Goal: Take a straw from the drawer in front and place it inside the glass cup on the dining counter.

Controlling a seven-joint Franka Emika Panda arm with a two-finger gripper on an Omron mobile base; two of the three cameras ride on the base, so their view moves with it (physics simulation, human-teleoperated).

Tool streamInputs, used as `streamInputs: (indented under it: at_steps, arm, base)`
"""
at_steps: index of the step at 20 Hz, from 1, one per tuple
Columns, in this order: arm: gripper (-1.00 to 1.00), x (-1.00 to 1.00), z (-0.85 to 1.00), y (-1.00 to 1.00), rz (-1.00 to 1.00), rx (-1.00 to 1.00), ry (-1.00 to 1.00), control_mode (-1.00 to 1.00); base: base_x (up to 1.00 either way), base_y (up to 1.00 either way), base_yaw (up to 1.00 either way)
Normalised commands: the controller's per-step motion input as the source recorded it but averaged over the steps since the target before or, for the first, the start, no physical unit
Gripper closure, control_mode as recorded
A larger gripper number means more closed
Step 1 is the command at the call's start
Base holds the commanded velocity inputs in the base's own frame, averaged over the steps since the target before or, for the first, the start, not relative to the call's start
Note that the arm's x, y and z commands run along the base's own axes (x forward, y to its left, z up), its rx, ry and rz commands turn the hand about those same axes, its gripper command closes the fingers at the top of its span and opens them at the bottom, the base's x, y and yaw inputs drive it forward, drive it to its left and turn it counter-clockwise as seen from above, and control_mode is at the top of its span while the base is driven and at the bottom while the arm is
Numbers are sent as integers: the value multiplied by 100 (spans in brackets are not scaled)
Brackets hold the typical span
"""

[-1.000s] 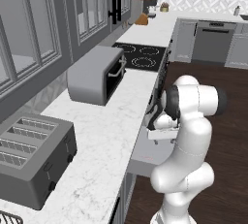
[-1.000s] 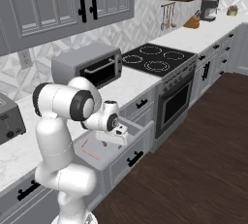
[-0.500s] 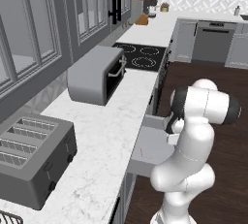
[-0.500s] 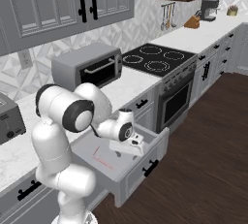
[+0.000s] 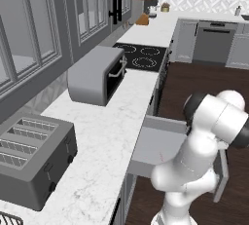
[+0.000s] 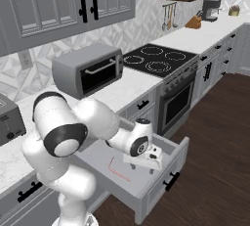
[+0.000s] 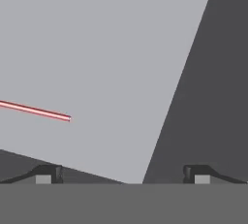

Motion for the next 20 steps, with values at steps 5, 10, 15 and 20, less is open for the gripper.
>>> streamInputs:
  at_steps: [5,10,15,20]
  arm:
    - [-100,-1,83,84,0,2,-8,-100]
    - [-100,0,24,96,0,0,0,-100]
    - [-100,16,-8,39,0,0,0,-100]
    - [-100,45,-9,17,0,0,-1,-100]
  base:
    - [0,0,0]
    - [0,0,0]
    - [0,0,0]
    - [0,0,0]
